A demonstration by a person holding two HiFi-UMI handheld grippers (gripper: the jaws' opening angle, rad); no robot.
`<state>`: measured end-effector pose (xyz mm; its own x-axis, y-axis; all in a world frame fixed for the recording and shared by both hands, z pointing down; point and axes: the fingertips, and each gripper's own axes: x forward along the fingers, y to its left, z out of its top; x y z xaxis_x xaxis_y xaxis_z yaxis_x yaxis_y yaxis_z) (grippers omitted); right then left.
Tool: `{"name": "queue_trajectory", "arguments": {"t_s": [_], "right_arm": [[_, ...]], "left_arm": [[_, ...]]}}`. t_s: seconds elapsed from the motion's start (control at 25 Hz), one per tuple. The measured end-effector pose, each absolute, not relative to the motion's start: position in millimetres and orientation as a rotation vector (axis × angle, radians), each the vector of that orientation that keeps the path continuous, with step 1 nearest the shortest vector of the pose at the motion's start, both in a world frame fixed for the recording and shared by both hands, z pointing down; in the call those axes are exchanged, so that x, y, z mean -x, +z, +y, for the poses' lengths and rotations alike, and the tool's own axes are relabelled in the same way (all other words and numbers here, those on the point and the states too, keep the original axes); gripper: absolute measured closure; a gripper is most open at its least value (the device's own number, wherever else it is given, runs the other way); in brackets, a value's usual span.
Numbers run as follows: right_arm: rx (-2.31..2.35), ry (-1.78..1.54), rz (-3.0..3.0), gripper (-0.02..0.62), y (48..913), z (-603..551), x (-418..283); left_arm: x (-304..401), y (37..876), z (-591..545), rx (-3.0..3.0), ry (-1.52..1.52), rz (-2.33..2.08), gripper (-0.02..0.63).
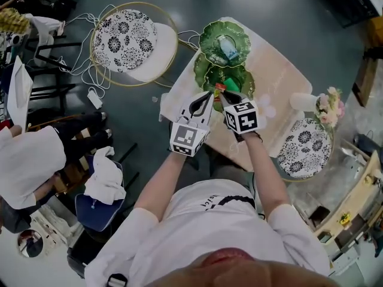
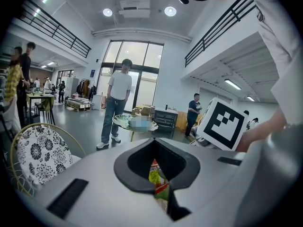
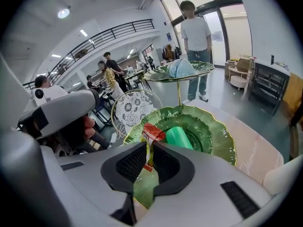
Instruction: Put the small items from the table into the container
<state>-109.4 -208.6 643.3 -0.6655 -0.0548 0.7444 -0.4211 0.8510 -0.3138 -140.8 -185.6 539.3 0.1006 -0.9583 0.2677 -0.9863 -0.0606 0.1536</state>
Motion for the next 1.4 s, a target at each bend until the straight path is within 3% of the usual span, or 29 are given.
{"name": "queue_trajectory", "arguments": {"t_s": [0.2, 0.48, 0.76, 1.04, 1.4], "right_arm": [[-0.296, 0.557, -2.214, 0.490, 645.6, -206.9, 110.9], [-0.326, 0.497, -2.177, 0.482, 633.6, -206.7, 102.4], [-0.379, 0.489, -2.229, 0.491, 616.0, -209.7, 100.6], [-0.455, 0.495, -2.320, 0.552, 586.9, -207.9, 97.9], [-0.608, 0.526, -2.446, 0.563, 538.9, -183.8, 84.5]], "left_arm": [[142.2, 539.9, -190.7, -2.075, 0.141, -1.924, 0.598], [141.5, 539.4, -190.2, -2.075, 0.156, -1.916, 0.598], [134.7, 532.2, -190.5, -2.123, 0.135, -1.906, 0.598], [128.1, 524.0, -178.1, -2.135, 0.152, -1.901, 0.598], [109.7, 493.2, -150.2, -2.220, 0.101, -1.857, 0.598]]}}
